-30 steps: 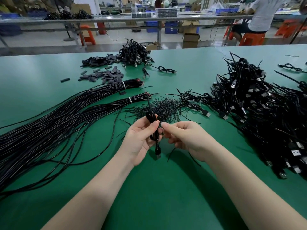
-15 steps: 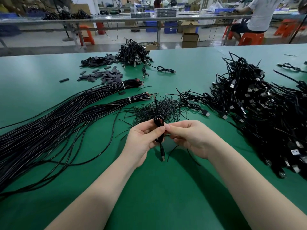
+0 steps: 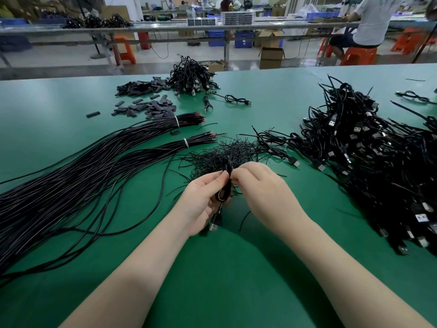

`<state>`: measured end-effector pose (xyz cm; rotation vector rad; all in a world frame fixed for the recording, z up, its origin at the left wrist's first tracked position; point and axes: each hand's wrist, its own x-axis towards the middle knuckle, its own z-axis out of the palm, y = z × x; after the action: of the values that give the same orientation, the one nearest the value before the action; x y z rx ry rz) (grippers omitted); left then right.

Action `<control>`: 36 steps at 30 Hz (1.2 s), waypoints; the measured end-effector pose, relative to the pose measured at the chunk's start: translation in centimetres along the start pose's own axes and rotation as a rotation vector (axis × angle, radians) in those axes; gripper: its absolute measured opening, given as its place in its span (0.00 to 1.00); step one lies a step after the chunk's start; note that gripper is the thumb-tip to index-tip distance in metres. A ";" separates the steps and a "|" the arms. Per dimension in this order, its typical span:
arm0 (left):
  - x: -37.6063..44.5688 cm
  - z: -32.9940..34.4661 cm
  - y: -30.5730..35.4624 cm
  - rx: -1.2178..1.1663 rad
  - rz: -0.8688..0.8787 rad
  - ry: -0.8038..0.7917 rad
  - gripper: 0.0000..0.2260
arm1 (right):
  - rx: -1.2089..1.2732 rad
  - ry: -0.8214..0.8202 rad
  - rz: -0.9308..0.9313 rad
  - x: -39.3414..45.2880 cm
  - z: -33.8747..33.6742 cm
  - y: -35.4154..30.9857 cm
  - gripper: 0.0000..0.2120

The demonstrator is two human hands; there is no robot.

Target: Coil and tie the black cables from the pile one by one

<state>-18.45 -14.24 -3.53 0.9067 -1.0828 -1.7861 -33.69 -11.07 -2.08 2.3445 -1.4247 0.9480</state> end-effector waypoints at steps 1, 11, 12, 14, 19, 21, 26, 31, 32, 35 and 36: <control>0.1 -0.2 0.2 -0.012 -0.029 -0.026 0.06 | -0.052 0.047 -0.080 -0.1 0.0 0.0 0.05; 0.3 -0.6 0.1 -0.206 -0.041 -0.051 0.05 | 0.409 0.099 0.206 0.0 0.4 -0.1 0.06; 0.3 -0.6 0.0 -0.239 -0.020 -0.034 0.04 | 0.523 0.085 0.381 0.1 0.4 -0.2 0.06; 0.4 -0.5 -0.3 -0.260 0.017 -0.013 0.04 | 0.709 -0.027 0.711 0.3 0.2 -0.4 0.08; 0.5 -0.5 -0.7 -0.156 0.062 -0.037 0.06 | 1.132 -0.159 0.998 0.4 -0.3 -0.8 0.09; 0.6 -0.6 -0.8 -0.171 0.072 -0.027 0.08 | 1.245 -0.167 1.051 0.6 -0.5 -0.8 0.07; 0.8 -0.6 -1.0 -0.155 0.097 -0.031 0.08 | 1.214 -0.162 1.092 0.9 -0.8 -1.0 0.04; 0.7 -0.6 -1.0 -0.104 0.120 -0.034 0.06 | 1.149 -0.096 1.078 0.9 -0.8 -1.3 0.03; 0.6 -0.5 -1.0 -0.099 0.129 -0.034 0.05 | 1.100 -0.071 1.044 0.9 -0.7 -1.3 0.03; 0.6 -0.2 -0.9 -0.108 0.125 -0.005 0.05 | 0.690 0.004 0.788 0.6 -0.2 -1.5 0.06; 0.6 -0.2 -0.9 -0.110 0.106 0.002 0.06 | 0.496 0.048 0.630 0.5 0.2 -1.6 0.07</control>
<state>-18.73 -14.61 -4.51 0.7707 -1.0020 -1.7391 -32.11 -10.69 -1.70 2.1589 -2.1717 1.6685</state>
